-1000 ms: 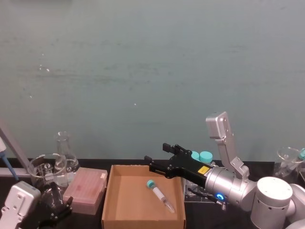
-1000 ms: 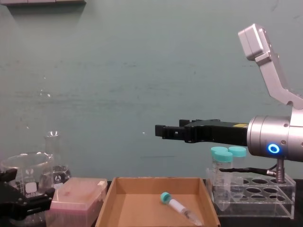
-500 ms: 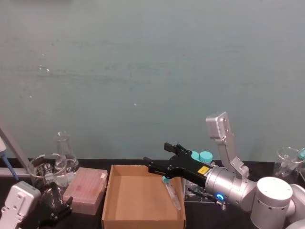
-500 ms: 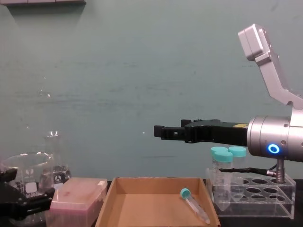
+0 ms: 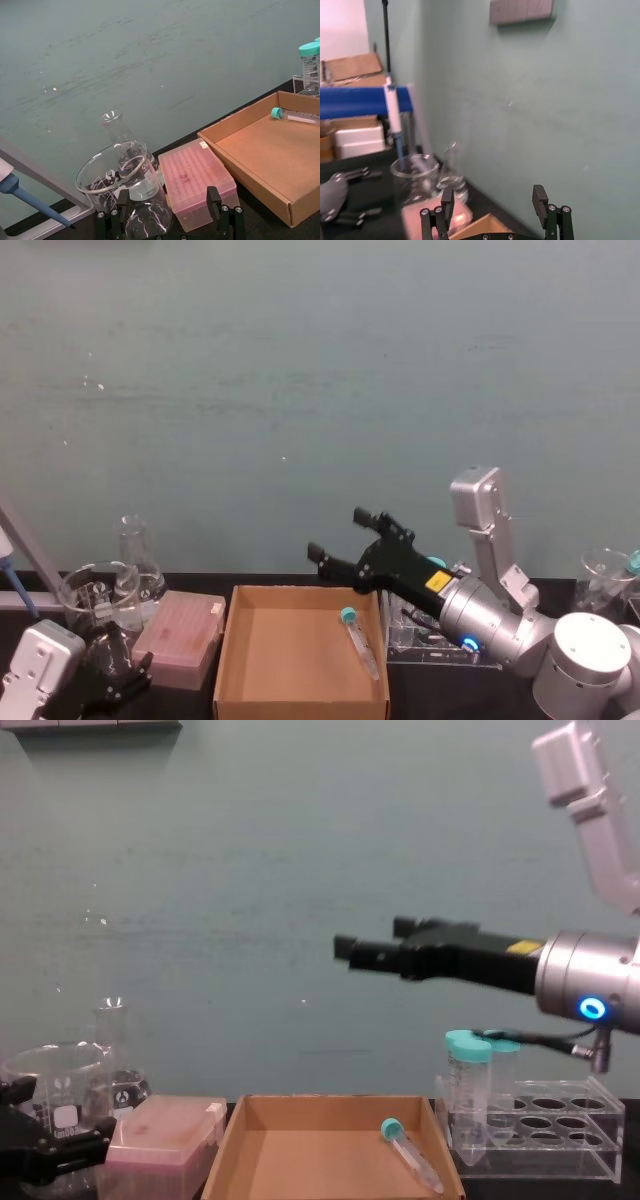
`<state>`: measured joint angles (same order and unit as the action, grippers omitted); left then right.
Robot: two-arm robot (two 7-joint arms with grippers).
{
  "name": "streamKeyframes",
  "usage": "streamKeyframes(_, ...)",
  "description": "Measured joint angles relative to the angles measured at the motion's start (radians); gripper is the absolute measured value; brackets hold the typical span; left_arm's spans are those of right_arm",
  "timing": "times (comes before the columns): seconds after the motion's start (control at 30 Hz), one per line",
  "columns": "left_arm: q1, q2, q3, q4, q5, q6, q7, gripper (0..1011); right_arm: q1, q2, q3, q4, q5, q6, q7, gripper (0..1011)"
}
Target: Use the right hand to move the test tube from the test tube rack into the box.
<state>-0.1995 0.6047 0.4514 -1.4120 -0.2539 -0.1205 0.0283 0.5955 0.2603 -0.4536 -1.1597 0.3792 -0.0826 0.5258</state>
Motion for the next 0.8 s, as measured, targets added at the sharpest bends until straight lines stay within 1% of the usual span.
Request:
streamKeyframes(0.1, 0.0, 0.0, 0.0, 0.0, 0.0, 0.0, 0.0, 1000, -0.024, 0.01, 0.014, -0.038, -0.028, -0.034, -0.048, 1002)
streamKeyframes(0.13, 0.0, 0.0, 0.0, 0.0, 0.0, 0.0, 0.0, 1000, -0.043, 0.016, 0.026, -0.065, -0.053, -0.052, -0.09, 1002)
streamKeyframes(0.2, 0.0, 0.0, 0.0, 0.0, 0.0, 0.0, 0.0, 1000, -0.062, 0.02, 0.037, -0.088, -0.08, -0.067, -0.137, 1002)
streamKeyframes(0.23, 0.0, 0.0, 0.0, 0.0, 0.0, 0.0, 0.0, 1000, -0.086, 0.025, 0.052, -0.113, -0.113, -0.08, -0.194, 1002)
streamKeyframes(0.3, 0.0, 0.0, 0.0, 0.0, 0.0, 0.0, 0.0, 1000, -0.109, 0.028, 0.065, -0.134, -0.146, -0.091, -0.247, 1002)
streamKeyframes(0.33, 0.0, 0.0, 0.0, 0.0, 0.0, 0.0, 0.0, 1000, -0.131, 0.03, 0.079, -0.151, -0.177, -0.098, -0.301, 1002)
streamKeyframes(0.37, 0.0, 0.0, 0.0, 0.0, 0.0, 0.0, 0.0, 1000, -0.143, 0.031, 0.087, -0.16, -0.192, -0.101, -0.329, 1002)
streamKeyframes(0.4, 0.0, 0.0, 0.0, 0.0, 0.0, 0.0, 0.0, 1000, -0.165, 0.032, 0.1, -0.172, -0.222, -0.105, -0.379, 1002)
streamKeyframes(0.47, 0.0, 0.0, 0.0, 0.0, 0.0, 0.0, 0.0, 1000, -0.183, 0.033, 0.112, -0.182, -0.246, -0.108, -0.42, 1002)
streamKeyframes(0.5, 0.0, 0.0, 0.0, 0.0, 0.0, 0.0, 0.0, 1000, -0.203, 0.032, 0.127, -0.192, -0.27, -0.11, -0.462, 1002)
streamKeyframes(0.57, 0.0, 0.0, 0.0, 0.0, 0.0, 0.0, 0.0, 1000, -0.22, 0.03, 0.14, -0.2, -0.291, -0.111, -0.5, 1002)
streamKeyframes(0.6, 0.0, 0.0, 0.0, 0.0, 0.0, 0.0, 0.0, 1000, -0.238, 0.029, 0.155, -0.207, -0.31, -0.111, -0.535, 1002)
streamKeyframes(0.67, 0.0, 0.0, 0.0, 0.0, 0.0, 0.0, 0.0, 1000, -0.253, 0.025, 0.169, -0.214, -0.323, -0.109, -0.568, 1002)
streamKeyframes(0.7, 0.0, 0.0, 0.0, 0.0, 0.0, 0.0, 0.0, 1000, -0.27, 0.021, 0.184, -0.222, -0.335, -0.1, -0.598, 1002)
streamKeyframes(0.77, 0.0, 0.0, 0.0, 0.0, 0.0, 0.0, 0.0, 1000, -0.286, 0.015, 0.2, -0.23, -0.342, -0.084, -0.626, 1000)
streamKeyframes(0.8, 0.0, 0.0, 0.0, 0.0, 0.0, 0.0, 0.0, 1000, -0.304, 0.008, 0.216, -0.24, -0.344, -0.056, -0.651, 1002)
